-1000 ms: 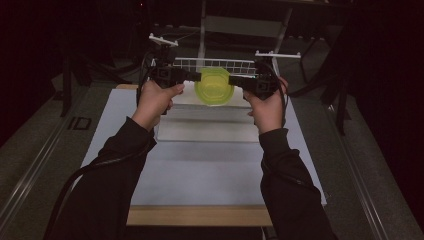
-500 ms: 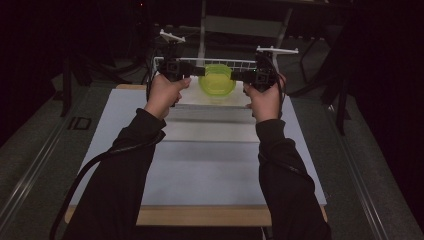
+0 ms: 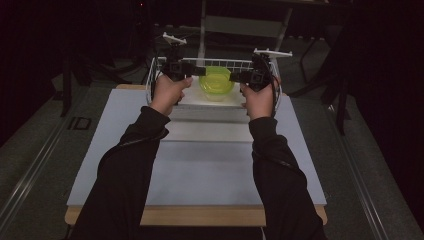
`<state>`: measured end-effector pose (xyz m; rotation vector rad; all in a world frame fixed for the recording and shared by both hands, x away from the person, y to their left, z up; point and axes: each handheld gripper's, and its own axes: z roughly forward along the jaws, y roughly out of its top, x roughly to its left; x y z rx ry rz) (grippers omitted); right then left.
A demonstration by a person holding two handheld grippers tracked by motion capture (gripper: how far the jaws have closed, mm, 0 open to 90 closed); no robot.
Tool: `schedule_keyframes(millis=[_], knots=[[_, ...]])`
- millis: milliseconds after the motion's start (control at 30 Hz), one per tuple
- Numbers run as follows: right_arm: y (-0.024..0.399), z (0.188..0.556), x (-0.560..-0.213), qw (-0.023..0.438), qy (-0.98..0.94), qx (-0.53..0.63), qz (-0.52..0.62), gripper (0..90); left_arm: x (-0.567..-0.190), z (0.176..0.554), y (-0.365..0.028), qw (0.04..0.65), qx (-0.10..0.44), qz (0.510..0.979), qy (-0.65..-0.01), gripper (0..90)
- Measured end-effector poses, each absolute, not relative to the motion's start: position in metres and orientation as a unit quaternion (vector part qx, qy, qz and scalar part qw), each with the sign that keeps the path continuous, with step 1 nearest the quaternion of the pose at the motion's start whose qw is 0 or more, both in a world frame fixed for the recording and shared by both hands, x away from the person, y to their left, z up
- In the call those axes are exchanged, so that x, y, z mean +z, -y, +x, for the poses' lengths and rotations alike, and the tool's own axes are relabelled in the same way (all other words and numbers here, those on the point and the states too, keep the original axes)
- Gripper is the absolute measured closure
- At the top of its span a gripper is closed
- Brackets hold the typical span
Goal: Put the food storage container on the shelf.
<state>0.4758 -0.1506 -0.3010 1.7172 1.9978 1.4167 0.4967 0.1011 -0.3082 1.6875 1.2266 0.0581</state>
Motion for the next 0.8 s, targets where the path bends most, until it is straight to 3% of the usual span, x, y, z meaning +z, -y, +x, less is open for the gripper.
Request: schedule_keyframes(millis=[400,467,800], knots=[[0.147,0.482,-0.304,0.079,-0.666,0.456,0.584,79.0,-0.318,0.499,-0.097,0.509,0.063,0.707,-0.488,80.6],[0.147,0.483,-0.304,0.076,-0.664,0.460,0.585,74.1,-0.319,0.500,-0.097,0.509,0.064,0.710,-0.482,79.8],[0.148,0.479,-0.294,0.101,-0.684,0.465,0.553,58.6,-0.308,0.490,-0.108,0.522,0.093,0.705,-0.471,61.6]])
